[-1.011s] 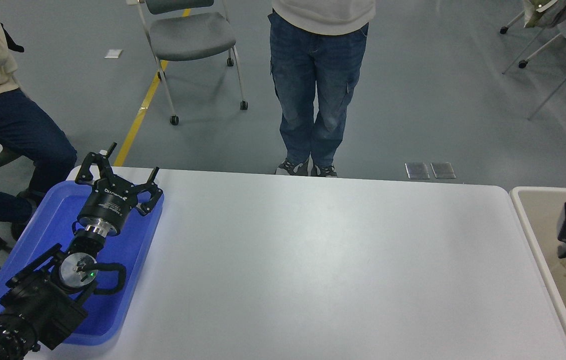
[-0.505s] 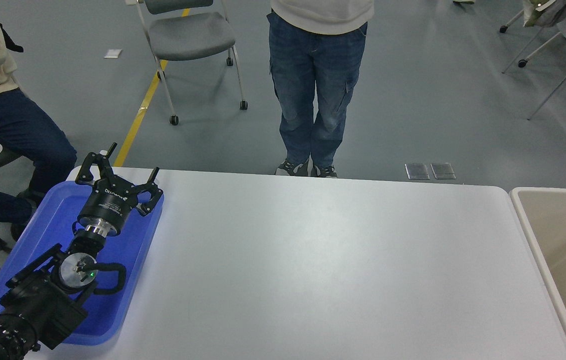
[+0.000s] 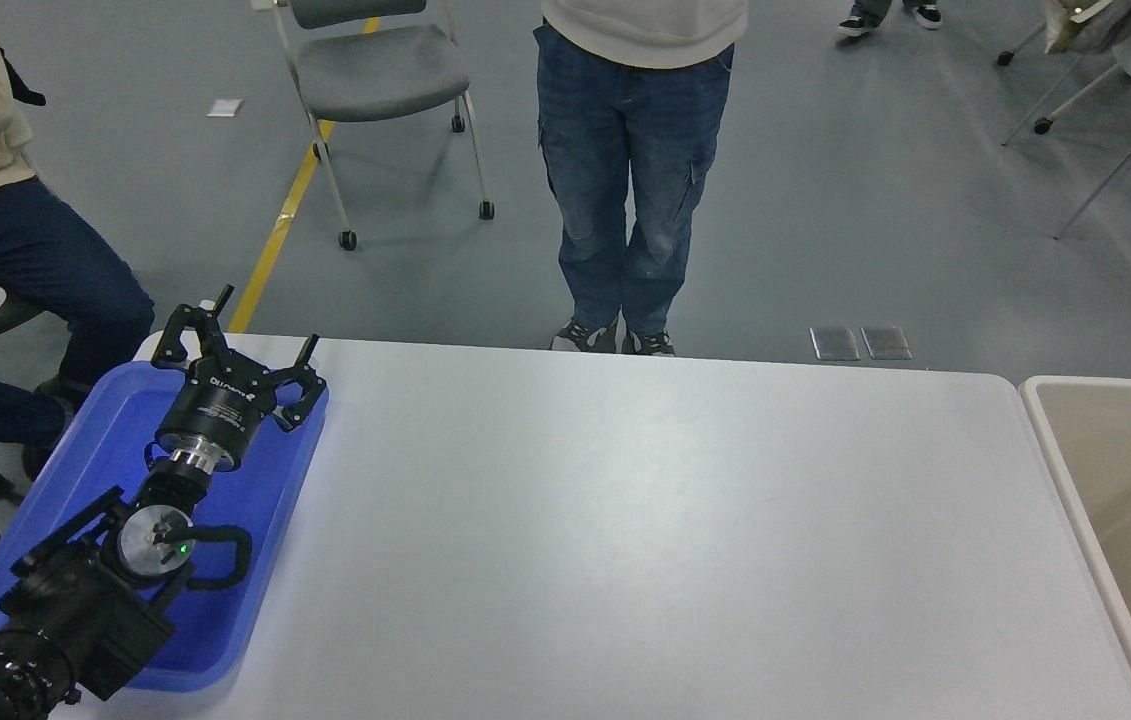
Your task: Pick up paper ball place in dustbin
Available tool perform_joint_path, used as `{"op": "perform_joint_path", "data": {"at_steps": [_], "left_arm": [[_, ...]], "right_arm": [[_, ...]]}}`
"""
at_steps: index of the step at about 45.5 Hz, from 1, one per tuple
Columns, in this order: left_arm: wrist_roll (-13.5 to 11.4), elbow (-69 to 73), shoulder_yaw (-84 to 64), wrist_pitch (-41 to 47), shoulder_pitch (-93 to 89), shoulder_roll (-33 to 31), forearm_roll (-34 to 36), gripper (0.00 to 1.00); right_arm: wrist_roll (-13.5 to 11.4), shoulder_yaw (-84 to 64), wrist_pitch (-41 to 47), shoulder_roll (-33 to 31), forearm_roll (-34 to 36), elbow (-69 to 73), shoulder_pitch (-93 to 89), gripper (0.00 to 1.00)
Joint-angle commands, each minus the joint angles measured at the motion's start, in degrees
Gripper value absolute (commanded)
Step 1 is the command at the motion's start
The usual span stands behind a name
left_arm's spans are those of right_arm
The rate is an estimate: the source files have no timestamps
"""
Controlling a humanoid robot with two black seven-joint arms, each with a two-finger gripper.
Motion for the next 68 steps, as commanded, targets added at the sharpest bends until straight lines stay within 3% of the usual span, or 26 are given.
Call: {"op": "perform_joint_path", "data": {"at_steps": [1, 14, 32, 48, 68], "left_arm": [[0.0, 0.0, 0.0, 0.0, 0.0, 0.0, 0.0, 1.0], [0.0, 0.0, 0.0, 0.0, 0.1, 0.0, 0.0, 1.0], [0.0, 0.0, 0.0, 0.0, 0.0, 0.0, 0.0, 1.0], [0.0, 0.0, 0.0, 0.0, 0.1, 0.0, 0.0, 1.0], [0.0, 0.0, 0.0, 0.0, 0.1, 0.0, 0.1, 1.0]], "right_arm": [[0.0, 1.5, -9.0, -3.4, 0.1, -4.4, -7.8, 0.0], [0.0, 13.7, -33.2, -8.4, 0.1, -10.2, -26.5, 0.0], [0.1, 47.4, -37.0, -7.4, -0.5, -36.2, -65.4, 0.0], [0.1, 62.6, -37.2, 10.4, -0.5, -69.6, -89.2, 0.0], [0.2, 65.7, -47.2, 15.9, -0.2, -72.3, -96.8, 0.0]]}}
